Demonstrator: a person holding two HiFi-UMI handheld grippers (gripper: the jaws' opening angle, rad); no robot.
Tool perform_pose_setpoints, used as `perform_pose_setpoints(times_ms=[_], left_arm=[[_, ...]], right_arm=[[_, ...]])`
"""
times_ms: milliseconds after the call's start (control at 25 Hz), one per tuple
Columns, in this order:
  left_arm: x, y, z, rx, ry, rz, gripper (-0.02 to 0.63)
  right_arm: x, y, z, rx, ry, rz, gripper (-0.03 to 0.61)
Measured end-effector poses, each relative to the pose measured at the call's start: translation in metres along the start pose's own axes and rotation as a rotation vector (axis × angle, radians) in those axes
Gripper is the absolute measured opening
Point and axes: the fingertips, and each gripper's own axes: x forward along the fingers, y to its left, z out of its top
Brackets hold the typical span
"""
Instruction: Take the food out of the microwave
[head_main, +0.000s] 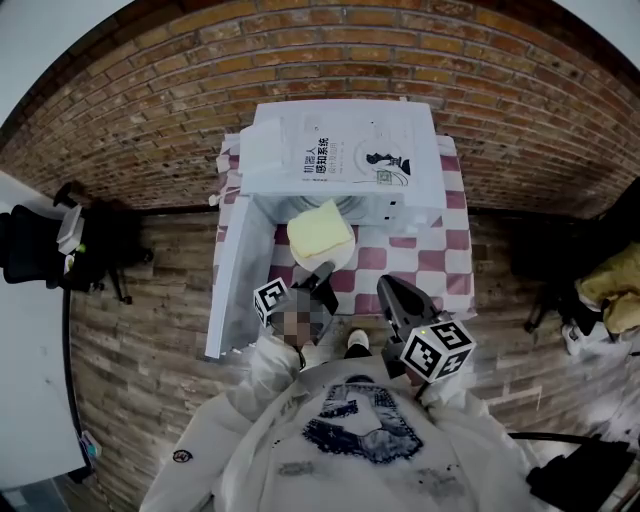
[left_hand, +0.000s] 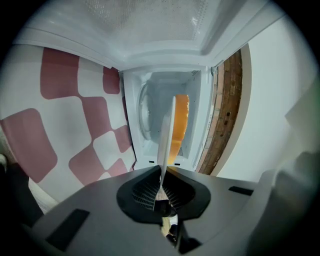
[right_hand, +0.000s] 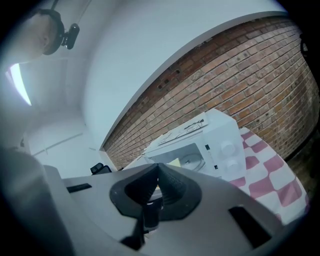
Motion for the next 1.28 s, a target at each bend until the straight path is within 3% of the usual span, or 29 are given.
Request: perform_pose_setpoints(times_ms=[800,1080,1280], left_arm=[[-0.114,-0.028,-0.085,0.062,0.111,-0.05,0.02],[-0.149,-0.019,-0.112,0.047,0.134,-0.047,0.019],[-0.168,-0.032,-0.129,0.029,0.142,-0.099,0.02]], right_arm=[[-0.077,0.089,-0.07,-0.013,-0.038,-0.039,0.014],[-0.11,0.104,-0.097,0.003,-0.065,-0.061,0.014],[-0.125,0.116,-0.103,-0.007,-0.078,-0.065,0.014]])
